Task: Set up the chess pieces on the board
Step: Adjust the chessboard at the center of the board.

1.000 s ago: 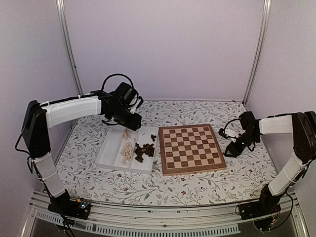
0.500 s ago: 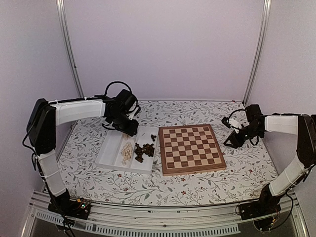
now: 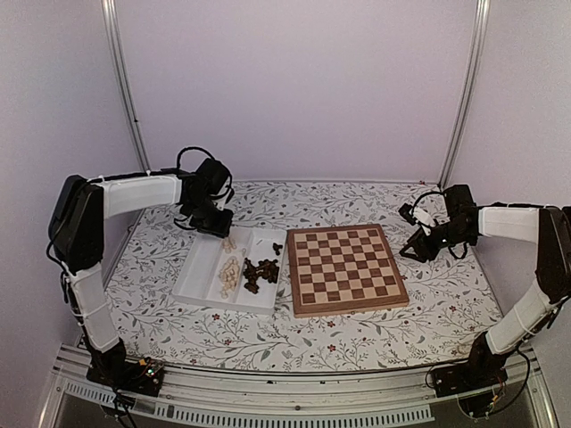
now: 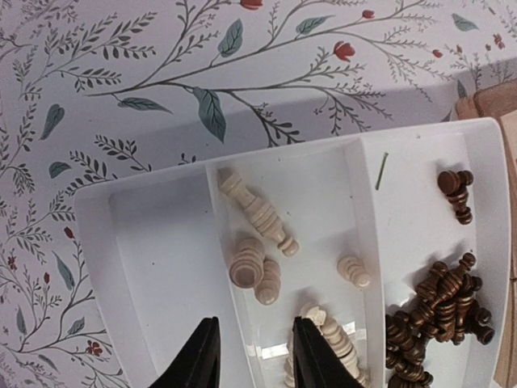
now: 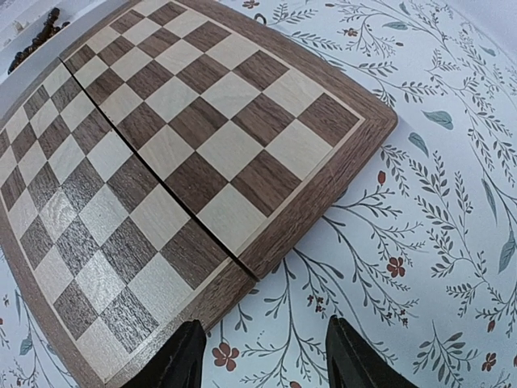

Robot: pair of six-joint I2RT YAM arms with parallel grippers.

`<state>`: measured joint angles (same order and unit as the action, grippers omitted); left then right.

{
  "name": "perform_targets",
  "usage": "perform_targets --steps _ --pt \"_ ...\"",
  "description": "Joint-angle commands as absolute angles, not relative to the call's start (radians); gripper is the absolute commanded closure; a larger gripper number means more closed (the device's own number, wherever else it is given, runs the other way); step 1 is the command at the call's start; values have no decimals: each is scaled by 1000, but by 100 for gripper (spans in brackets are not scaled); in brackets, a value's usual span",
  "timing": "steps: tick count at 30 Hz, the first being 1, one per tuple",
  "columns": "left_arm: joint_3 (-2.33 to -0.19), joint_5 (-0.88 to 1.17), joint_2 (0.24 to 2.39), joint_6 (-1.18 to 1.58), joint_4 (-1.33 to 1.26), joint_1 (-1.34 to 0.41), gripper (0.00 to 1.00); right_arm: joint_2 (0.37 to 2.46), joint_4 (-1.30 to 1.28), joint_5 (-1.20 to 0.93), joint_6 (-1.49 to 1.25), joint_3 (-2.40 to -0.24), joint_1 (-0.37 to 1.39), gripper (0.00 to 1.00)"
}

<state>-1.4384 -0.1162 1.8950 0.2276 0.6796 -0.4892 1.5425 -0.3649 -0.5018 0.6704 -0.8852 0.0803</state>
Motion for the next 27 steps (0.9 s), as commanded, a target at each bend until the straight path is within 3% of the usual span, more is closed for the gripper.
perform_targets --steps 1,10,27 --pt "-1487 -95 1957 227 685 -458 67 1555 -344 -526 663 -882 84 47" --pt "-1550 -95 2036 218 697 -445 69 1560 -341 -522 664 -876 84 47" --pt "-1551 -25 2060 213 701 -447 82 1581 -340 -520 668 -877 83 48"
